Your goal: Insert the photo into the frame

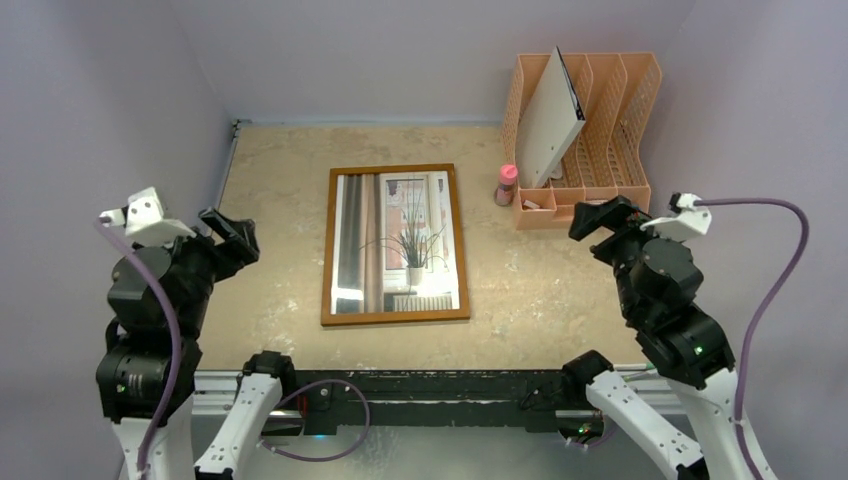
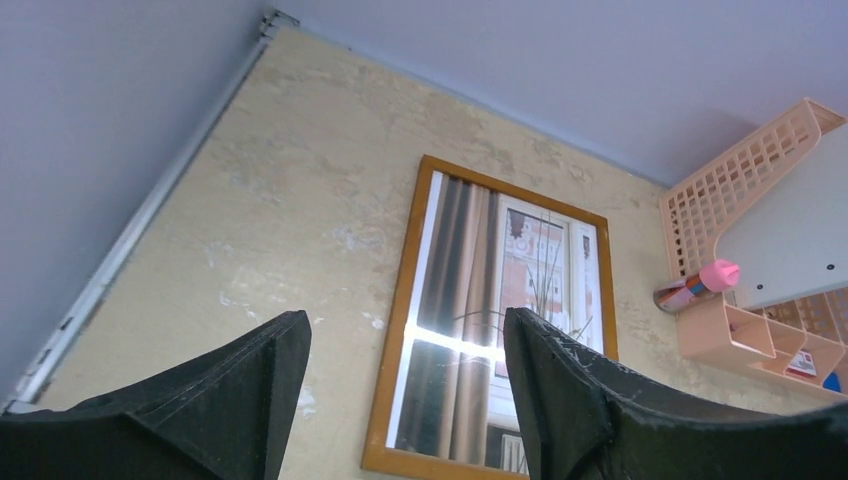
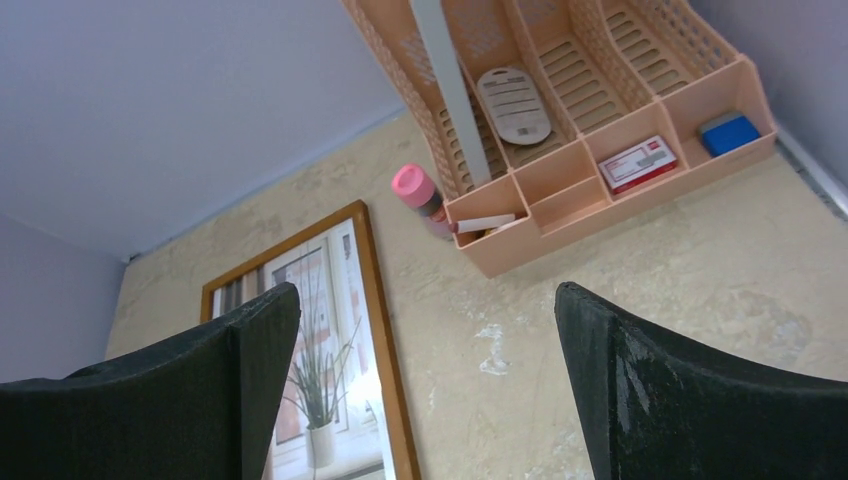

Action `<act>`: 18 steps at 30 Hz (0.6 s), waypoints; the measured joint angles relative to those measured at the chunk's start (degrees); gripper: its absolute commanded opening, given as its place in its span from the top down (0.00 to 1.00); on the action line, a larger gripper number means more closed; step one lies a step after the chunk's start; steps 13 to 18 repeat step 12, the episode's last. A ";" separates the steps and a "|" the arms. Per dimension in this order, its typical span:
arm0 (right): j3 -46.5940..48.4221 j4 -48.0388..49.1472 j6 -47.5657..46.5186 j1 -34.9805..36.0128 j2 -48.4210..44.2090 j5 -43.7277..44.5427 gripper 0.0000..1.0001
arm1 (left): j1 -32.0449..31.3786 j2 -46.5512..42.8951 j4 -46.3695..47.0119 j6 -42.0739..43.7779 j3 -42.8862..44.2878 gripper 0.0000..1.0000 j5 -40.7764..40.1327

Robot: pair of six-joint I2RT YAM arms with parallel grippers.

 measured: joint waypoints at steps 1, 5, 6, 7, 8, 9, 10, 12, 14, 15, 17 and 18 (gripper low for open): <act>1.07 -1.16 0.04 0.00 -0.24 0.76 0.01 | 0.00 -0.22 -1.33 0.59 1.81 0.26 -0.70; 4.31 -4.70 0.28 0.00 -1.81 3.30 0.01 | 0.00 -1.81 -5.77 1.88 5.62 0.26 -2.97; 4.81 -5.20 0.31 0.00 -2.32 3.69 0.01 | 0.00 -2.32 -6.45 2.25 5.81 0.26 -3.30; 5.07 -5.49 0.33 0.00 -2.78 4.15 0.01 | 0.00 -2.73 -7.15 2.36 5.88 0.26 -3.52; 5.14 -5.66 0.31 0.00 -3.28 4.44 0.01 | 0.00 -3.23 -7.82 2.49 6.01 0.26 -3.78; 5.14 -5.79 0.31 0.00 -3.69 4.57 0.01 | 0.00 -3.54 -8.37 2.67 6.12 0.26 -3.93; 5.14 -5.97 0.31 0.00 -3.98 4.59 0.01 | 0.00 -3.78 -8.83 2.71 6.23 0.25 -4.04; 5.11 -5.95 0.28 0.00 -4.17 4.55 0.01 | 0.00 -4.04 -9.38 2.73 6.47 0.24 -4.28; 5.11 -5.95 0.28 0.00 -4.17 4.55 0.01 | 0.00 -4.04 -9.38 2.73 6.47 0.24 -4.28; 5.11 -5.95 0.28 0.00 -4.17 4.55 0.01 | 0.00 -4.04 -9.38 2.73 6.47 0.24 -4.28; 5.11 -5.95 0.28 0.00 -4.17 4.55 0.01 | 0.00 -4.04 -9.38 2.73 6.47 0.24 -4.28; 5.11 -5.95 0.28 0.00 -4.17 4.55 0.01 | 0.00 -4.04 -9.38 2.73 6.47 0.24 -4.28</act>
